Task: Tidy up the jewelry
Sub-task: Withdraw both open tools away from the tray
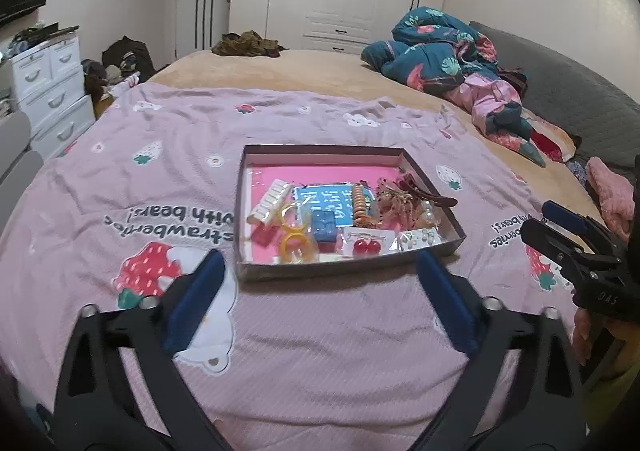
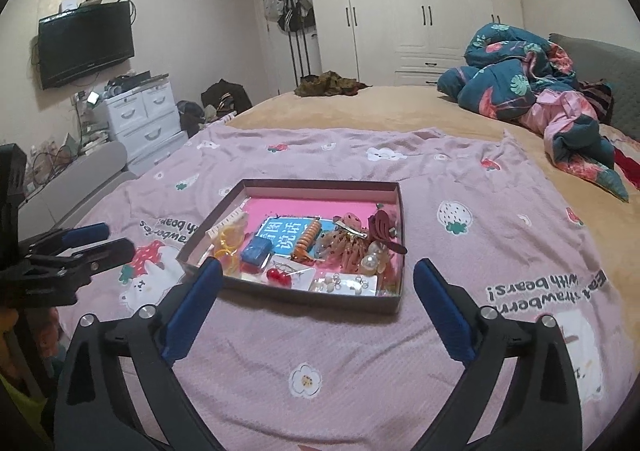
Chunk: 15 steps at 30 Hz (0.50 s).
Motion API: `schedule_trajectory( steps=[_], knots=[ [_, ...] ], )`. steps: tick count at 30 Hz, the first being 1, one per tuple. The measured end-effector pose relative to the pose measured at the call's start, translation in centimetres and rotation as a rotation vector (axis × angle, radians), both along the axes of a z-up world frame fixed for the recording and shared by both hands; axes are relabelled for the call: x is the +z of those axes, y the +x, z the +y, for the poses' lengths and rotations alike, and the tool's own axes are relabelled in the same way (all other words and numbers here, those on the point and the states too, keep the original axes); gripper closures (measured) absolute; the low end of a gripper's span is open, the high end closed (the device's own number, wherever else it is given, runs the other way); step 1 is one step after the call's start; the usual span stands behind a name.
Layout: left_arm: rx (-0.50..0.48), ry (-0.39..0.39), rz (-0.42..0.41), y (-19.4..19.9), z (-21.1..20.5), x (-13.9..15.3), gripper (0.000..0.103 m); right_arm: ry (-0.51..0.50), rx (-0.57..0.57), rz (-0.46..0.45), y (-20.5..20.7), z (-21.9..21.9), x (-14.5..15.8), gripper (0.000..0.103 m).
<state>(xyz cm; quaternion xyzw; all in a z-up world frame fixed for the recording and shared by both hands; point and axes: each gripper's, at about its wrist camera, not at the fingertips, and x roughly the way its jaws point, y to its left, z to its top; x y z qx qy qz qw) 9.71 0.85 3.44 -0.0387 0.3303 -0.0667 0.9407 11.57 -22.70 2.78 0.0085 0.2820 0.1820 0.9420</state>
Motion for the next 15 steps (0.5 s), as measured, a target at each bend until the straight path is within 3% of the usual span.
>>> schedule_trajectory(
  steps=[15],
  knots=[
    [0.027, 0.000, 0.003, -3.2, 1.2, -1.8, 0.009, -0.027, 0.002, 0.041, -3.5, 0.3, -3.2, 0.005]
  ],
)
